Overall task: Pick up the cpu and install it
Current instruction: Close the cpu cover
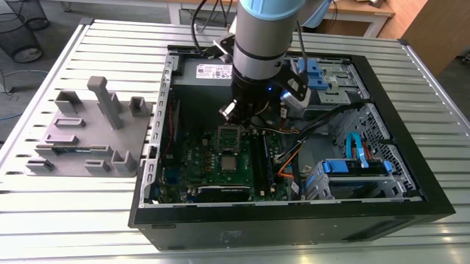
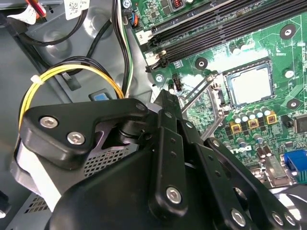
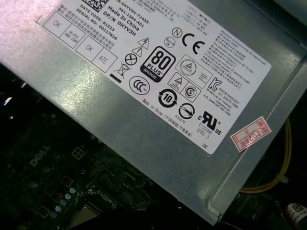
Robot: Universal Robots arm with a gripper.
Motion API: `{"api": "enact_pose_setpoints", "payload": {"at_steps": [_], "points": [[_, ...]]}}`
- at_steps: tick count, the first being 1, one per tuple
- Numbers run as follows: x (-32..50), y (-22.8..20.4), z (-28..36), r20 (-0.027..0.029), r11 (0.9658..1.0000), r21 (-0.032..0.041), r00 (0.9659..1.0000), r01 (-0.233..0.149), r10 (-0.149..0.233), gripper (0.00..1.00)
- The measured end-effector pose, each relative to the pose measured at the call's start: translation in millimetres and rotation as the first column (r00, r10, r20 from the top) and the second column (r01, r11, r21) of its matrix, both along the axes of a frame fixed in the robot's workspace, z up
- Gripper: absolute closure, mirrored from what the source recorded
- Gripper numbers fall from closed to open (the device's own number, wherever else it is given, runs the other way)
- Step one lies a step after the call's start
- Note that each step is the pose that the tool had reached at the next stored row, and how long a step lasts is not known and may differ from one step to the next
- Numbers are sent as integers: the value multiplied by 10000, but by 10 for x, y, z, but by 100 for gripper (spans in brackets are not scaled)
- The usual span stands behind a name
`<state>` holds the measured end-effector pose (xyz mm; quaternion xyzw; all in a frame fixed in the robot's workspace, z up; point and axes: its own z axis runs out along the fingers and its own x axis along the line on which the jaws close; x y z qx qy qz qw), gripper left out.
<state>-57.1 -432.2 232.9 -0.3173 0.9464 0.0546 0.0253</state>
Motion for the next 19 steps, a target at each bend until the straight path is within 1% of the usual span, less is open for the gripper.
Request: {"api": "enact_pose_setpoints", "payload": {"at_steps": [19], "points": [[-1, 0, 31, 1, 9987, 0, 9987, -506, 506, 89]]}}
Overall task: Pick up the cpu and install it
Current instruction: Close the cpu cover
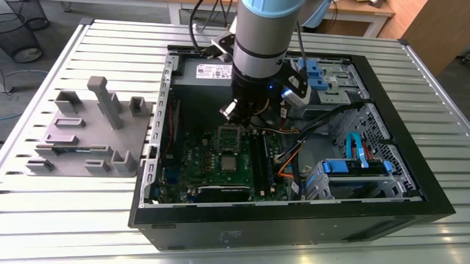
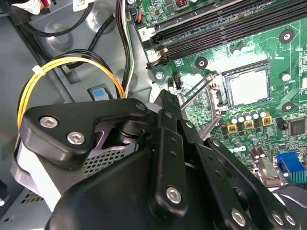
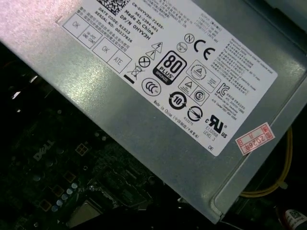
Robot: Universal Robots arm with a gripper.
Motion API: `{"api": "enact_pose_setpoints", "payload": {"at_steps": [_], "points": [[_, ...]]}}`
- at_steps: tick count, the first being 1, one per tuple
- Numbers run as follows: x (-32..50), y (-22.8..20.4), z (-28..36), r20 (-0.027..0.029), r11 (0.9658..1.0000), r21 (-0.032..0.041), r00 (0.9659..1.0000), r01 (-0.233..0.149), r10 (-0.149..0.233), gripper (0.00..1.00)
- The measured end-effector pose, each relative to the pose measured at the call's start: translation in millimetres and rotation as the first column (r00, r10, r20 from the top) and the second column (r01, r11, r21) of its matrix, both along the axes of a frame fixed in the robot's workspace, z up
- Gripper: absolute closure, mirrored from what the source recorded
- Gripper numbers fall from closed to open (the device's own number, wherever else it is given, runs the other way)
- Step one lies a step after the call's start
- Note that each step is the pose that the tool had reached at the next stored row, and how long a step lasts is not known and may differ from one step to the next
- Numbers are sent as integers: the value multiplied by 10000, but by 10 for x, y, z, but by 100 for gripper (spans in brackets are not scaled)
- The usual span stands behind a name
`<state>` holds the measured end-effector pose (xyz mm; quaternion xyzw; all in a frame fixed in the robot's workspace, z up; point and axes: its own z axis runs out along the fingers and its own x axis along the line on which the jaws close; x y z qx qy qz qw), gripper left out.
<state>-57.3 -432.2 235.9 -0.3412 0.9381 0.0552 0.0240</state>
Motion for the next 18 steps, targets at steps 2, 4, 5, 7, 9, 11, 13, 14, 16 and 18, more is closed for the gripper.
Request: {"api": "enact_pose_setpoints", "payload": {"at_steps": [2, 4, 5, 7, 9, 11, 13, 14, 16, 18], "points": [[0, -1, 3, 1, 10000, 1, 10000, -28, 28, 89], [0, -4, 6, 0, 10000, -1, 10000, -50, 50, 89], [0, -6, 8, -1, 10000, -2, 10000, -60, 60, 89], [0, -10, 10, -1, 10000, -1, 10000, -77, 77, 89], [0, -14, 12, -1, 10000, -2, 10000, -95, 95, 89], [0, -17, 15, 0, 9999, 0, 9999, -112, 112, 89], [0, -21, 21, 1, 9999, 1, 9999, -129, 129, 89], [0, -22, 24, 1, 9999, 2, 9999, -138, 138, 89], [0, -25, 33, 0, 9999, 0, 9999, -154, 154, 89], [0, -28, 38, 1, 9999, 2, 9999, -170, 170, 89]]}}
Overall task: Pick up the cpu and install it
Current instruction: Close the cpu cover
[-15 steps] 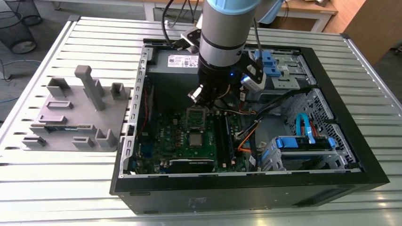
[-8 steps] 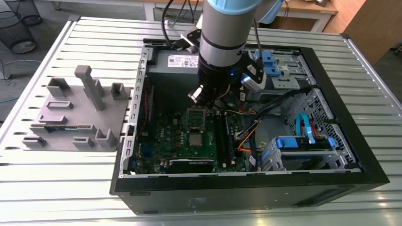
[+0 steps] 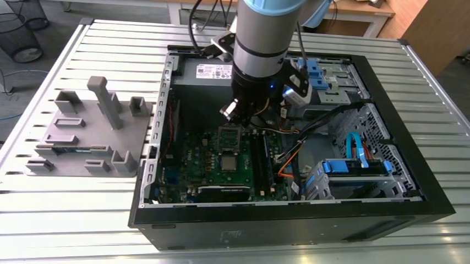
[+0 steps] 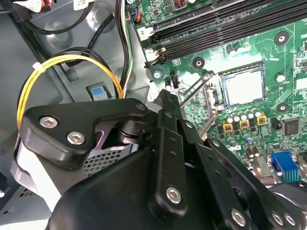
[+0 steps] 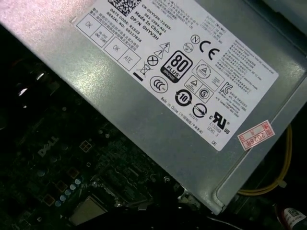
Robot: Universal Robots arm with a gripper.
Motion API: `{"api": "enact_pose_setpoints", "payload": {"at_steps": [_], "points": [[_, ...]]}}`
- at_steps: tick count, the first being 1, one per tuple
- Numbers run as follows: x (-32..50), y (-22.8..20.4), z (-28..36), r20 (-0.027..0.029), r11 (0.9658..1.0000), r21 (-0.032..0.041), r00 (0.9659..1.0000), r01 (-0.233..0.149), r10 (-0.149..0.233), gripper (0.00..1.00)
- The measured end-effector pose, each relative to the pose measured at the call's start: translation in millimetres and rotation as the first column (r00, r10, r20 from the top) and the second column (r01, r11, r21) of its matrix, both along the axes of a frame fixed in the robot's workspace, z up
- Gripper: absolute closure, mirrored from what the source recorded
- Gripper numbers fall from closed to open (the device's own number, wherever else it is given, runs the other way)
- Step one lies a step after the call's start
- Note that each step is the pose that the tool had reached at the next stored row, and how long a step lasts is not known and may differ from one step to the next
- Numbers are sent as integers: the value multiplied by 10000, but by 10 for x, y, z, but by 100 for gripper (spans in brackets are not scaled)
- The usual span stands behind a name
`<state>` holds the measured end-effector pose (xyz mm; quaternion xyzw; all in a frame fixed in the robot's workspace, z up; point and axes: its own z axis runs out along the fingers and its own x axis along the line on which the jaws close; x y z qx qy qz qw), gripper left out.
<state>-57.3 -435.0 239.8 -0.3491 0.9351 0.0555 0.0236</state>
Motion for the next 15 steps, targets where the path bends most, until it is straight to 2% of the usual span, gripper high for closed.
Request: {"api": "enact_pose_setpoints", "payload": {"at_steps": [15], "points": [[-1, -34, 37, 0, 9999, -1, 9999, -158, 158, 89]]}}
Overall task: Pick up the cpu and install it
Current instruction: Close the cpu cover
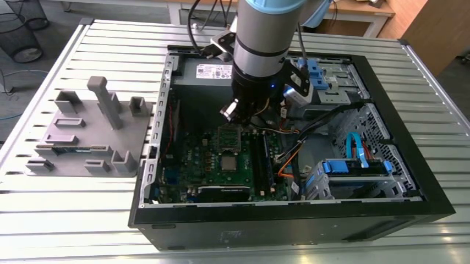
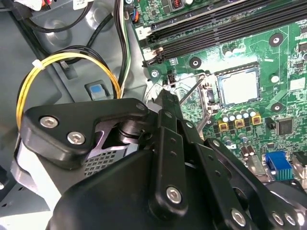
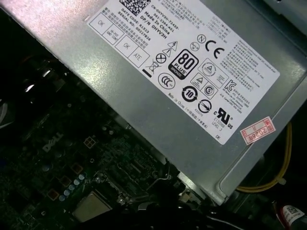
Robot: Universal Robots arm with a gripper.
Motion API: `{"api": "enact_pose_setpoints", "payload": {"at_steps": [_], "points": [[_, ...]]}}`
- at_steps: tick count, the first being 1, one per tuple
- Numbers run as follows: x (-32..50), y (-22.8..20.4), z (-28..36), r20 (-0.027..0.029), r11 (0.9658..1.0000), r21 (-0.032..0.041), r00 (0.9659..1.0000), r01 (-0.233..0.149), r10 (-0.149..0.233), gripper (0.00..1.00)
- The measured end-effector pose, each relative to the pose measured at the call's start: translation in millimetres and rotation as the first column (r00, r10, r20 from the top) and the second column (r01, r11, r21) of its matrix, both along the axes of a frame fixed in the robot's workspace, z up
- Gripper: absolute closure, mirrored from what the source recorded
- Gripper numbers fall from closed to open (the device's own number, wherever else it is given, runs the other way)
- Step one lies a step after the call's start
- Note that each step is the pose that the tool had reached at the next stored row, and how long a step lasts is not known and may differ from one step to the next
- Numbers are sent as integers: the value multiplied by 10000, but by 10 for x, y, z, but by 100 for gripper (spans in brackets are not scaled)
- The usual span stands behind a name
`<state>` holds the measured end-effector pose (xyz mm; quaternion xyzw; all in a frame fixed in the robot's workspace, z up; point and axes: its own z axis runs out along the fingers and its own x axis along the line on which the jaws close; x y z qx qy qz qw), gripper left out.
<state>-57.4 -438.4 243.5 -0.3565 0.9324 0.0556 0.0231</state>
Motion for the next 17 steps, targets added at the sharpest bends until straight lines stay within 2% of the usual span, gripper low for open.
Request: {"api": "enact_pose_setpoints", "payload": {"at_steps": [17], "points": [[-24, -87, 12, -1, 9989, -34, 9989, -468, 468, 89]]}}
